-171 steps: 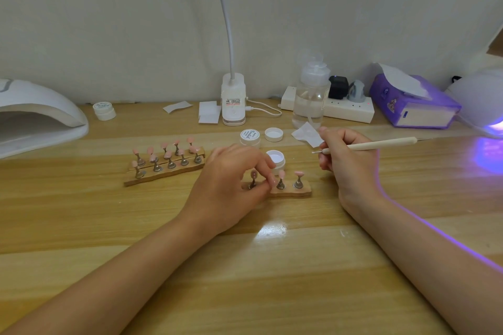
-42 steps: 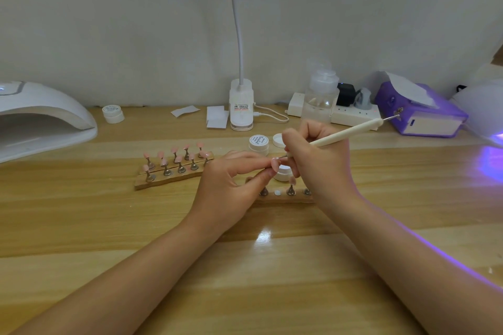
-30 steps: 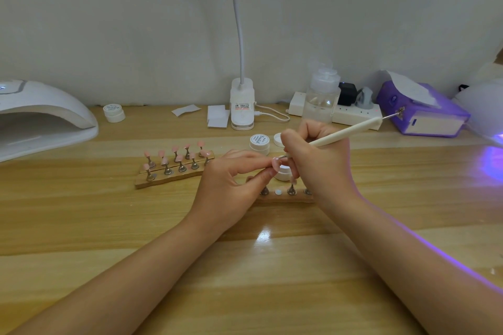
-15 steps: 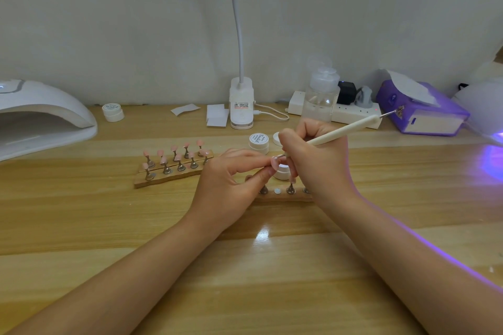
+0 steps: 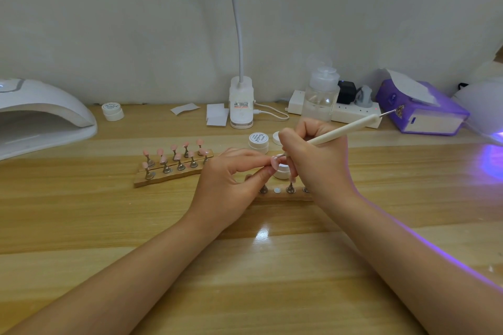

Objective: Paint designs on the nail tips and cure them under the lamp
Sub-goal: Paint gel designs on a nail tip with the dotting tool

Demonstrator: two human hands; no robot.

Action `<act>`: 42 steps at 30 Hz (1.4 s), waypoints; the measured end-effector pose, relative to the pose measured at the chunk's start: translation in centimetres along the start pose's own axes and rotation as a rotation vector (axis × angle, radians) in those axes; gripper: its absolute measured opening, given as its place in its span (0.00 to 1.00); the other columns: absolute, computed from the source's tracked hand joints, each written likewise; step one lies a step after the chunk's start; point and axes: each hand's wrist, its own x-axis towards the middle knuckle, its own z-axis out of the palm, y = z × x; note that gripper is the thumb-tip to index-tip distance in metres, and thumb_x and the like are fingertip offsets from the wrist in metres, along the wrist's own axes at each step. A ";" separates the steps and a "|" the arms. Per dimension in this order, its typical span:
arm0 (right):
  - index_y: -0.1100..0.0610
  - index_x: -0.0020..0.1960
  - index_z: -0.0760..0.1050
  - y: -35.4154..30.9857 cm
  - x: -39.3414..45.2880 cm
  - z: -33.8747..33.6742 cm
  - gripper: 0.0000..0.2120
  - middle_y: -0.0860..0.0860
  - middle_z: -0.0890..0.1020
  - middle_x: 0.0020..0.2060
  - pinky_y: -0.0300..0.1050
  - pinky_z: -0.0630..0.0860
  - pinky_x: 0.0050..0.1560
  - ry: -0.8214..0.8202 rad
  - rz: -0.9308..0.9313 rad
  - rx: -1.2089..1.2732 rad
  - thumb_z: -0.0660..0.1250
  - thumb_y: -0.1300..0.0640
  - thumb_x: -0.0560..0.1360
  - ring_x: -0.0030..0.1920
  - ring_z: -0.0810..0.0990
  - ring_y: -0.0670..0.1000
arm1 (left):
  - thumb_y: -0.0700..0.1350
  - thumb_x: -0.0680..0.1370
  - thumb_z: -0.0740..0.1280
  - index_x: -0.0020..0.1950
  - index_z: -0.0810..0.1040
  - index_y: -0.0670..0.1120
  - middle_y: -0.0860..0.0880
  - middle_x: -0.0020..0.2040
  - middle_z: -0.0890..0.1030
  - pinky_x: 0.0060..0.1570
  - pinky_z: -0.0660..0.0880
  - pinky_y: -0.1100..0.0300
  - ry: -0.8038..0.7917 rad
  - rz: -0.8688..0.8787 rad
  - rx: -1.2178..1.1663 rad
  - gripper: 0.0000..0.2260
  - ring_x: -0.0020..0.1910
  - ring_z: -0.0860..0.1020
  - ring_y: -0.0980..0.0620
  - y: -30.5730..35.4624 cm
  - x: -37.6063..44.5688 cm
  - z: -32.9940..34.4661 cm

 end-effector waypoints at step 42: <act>0.58 0.25 0.61 -0.2 -0.2 0.0 0.18 0.46 0.65 0.16 0.63 0.74 0.30 -0.006 0.008 -0.013 0.63 0.69 0.69 0.16 0.67 0.43 | 0.44 0.70 0.69 0.50 0.81 0.48 0.53 0.41 0.83 0.49 0.74 0.58 -0.003 -0.017 -0.015 0.09 0.44 0.79 0.57 0.1 0.0 0.0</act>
